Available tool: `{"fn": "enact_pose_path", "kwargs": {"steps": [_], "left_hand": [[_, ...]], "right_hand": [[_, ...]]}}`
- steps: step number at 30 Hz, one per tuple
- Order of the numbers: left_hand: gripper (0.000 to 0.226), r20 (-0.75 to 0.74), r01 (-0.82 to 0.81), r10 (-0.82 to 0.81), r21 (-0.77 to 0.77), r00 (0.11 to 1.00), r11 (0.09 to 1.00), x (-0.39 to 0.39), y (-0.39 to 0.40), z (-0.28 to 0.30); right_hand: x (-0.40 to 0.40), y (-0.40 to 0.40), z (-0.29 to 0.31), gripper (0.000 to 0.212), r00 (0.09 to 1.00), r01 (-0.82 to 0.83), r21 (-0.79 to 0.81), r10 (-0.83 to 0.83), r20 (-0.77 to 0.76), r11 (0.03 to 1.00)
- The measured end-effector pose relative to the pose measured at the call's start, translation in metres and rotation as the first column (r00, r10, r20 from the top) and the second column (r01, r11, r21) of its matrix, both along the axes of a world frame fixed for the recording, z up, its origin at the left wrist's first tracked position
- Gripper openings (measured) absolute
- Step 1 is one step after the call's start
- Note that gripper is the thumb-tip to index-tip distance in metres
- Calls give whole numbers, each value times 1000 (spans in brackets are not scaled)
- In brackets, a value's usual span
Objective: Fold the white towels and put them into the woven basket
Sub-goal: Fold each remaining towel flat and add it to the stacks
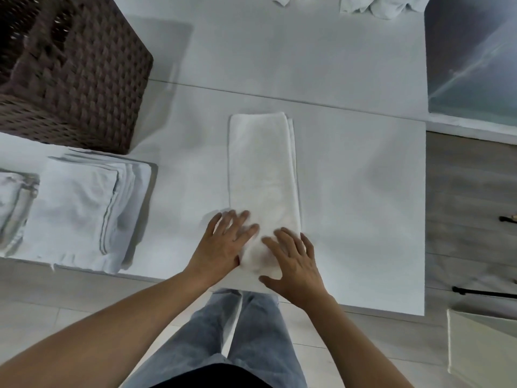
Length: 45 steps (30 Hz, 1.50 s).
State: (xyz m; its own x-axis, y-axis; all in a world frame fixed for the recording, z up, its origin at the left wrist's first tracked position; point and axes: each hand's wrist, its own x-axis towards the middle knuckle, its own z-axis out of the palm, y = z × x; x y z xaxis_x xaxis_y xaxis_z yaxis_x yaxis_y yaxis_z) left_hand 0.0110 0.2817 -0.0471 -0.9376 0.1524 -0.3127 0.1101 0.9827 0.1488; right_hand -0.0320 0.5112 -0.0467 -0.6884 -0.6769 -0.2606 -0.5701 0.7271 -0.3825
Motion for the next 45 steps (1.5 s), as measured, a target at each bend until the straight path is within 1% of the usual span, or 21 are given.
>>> {"fn": "enact_pose_path", "kwargs": {"steps": [3, 6, 8, 10, 12, 15, 16, 17, 19, 20, 21, 23, 26, 27, 29, 32, 35, 37, 39, 43, 45], "left_hand": [[67, -10, 25, -24, 78, 1000, 997, 10, -1, 1], [42, -69, -84, 101, 221, 992, 972, 9, 2, 4], [35, -51, -159, 180, 282, 982, 946, 4, 5, 10], [49, 16, -243, 254, 355, 967, 903, 3, 5, 17], [50, 74, -310, 310, 436, 948, 845, 4, 1, 23], [39, 89, -363, 373, 518, 923, 774, 6, -8, 33], [39, 88, -389, 411, 543, 907, 744, 6, -9, 39], [40, 104, -429, 453, 559, 885, 710, 6, -12, 44], [39, 194, -518, 514, 588, 836, 621, 6, -16, 54], [41, 246, -551, 529, 618, 812, 560, 6, -18, 57], [43, 284, -572, 539, 651, 793, 498, 4, -19, 62], [46, 330, -600, 565, 692, 757, 400, -1, -20, 65], [49, 388, -674, 651, 690, 653, 264, -16, -25, 62], [48, 401, -705, 688, 671, 605, 229, -23, -28, 60], [45, 422, -766, 745, 617, 517, 183, -35, -34, 55], [34, 466, -825, 766, 545, 443, 146, -44, -43, 47], [27, 491, -842, 750, 515, 444, 161, -39, -48, 38], [30, 473, -842, 749, 496, 464, 209, -30, -46, 36], [34, 463, -839, 748, 493, 476, 230, -20, -41, 36], [38, 491, -851, 756, 499, 433, 163, -5, -28, 36], [42, 512, -853, 750, 506, 418, 129, -2, -24, 38]], "right_hand": [[1, 5, -1, 91, 999, -32, 4, 32, -10, 999], [0, 5, 2, 87, 998, -32, 19, 33, -55, 999], [-1, 5, 6, 71, 993, 41, -34, -45, -109, 999], [-3, 3, 11, 52, 977, 152, -91, -163, -140, 984], [-8, -1, 17, 37, 947, 279, -161, -299, -119, 947], [-18, -1, 30, 21, 912, 403, -230, -409, 24, 886], [-22, 0, 36, 20, 899, 438, -243, -428, 98, 865], [-25, -1, 47, 20, 860, 506, -261, -460, 221, 822], [-29, -8, 74, 15, 688, 696, -289, -495, 531, 657], [-32, -12, 84, 12, 631, 745, -311, -471, 617, 590], [-34, -16, 92, 10, 625, 755, -342, -458, 633, 559], [-42, -24, 97, 10, 609, 768, -345, -448, 654, 540], [-54, -38, 92, 21, 553, 775, -274, -401, 730, 570], [-58, -42, 88, 24, 549, 766, -249, -401, 733, 593], [-66, -53, 78, 19, 546, 758, -210, -426, 721, 617], [-76, -68, 57, 5, 530, 777, -148, -509, 679, 612], [-79, -75, 37, 18, 545, 776, -90, -592, 594, 625], [-78, -76, 30, 16, 571, 767, -88, -614, 544, 636], [-73, -74, 28, 20, 595, 759, -92, -629, 500, 645], [-53, -63, 32, 43, 554, 794, -33, -700, 451, 607], [-43, -62, 33, 44, 493, 826, -7, -717, 494, 563]]}}
